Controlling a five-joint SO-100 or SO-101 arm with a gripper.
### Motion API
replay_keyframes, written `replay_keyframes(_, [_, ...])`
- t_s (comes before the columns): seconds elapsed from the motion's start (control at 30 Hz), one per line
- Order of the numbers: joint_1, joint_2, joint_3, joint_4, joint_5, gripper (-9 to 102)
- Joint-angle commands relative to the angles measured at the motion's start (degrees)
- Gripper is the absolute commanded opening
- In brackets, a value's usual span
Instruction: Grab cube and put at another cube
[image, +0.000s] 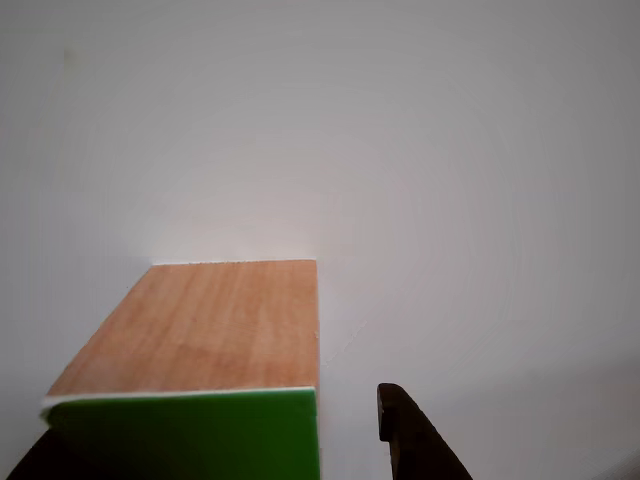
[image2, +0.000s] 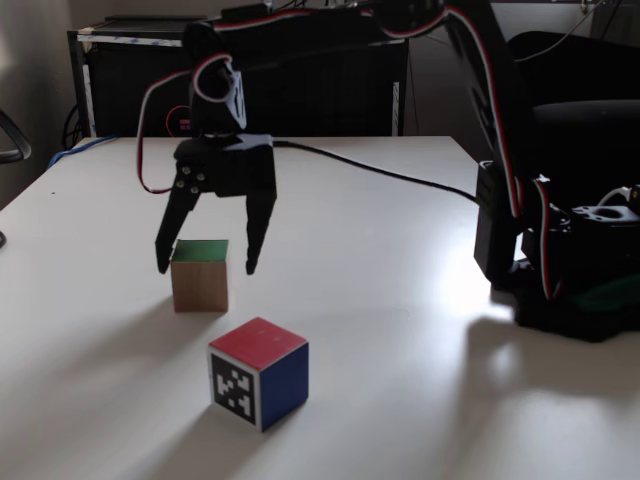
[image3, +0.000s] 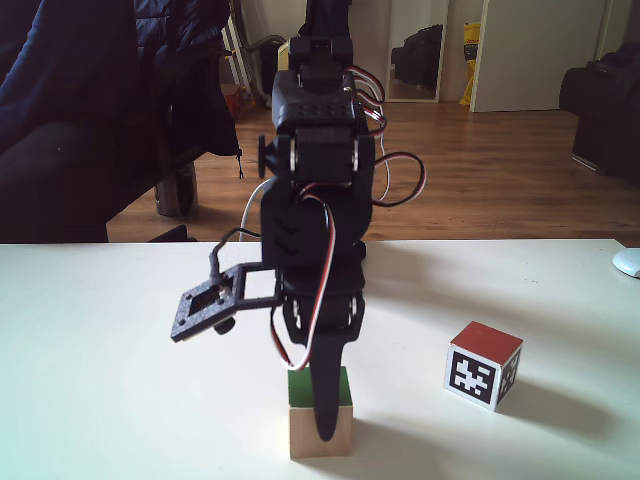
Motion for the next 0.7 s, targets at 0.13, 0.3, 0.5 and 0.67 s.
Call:
replay_keyframes(0.13, [-0.44,-2.11,-4.57,0.18,0.79,41])
replay_keyframes(0.3, [-0.44,-4.48,-6.77,0.53,1.05,39])
replay_keyframes(0.5, [-0.35,-6.15,-8.35,0.62,1.41,37])
replay_keyframes(0.67, [-0.35,-6.15,-9.14,0.53,1.41,28])
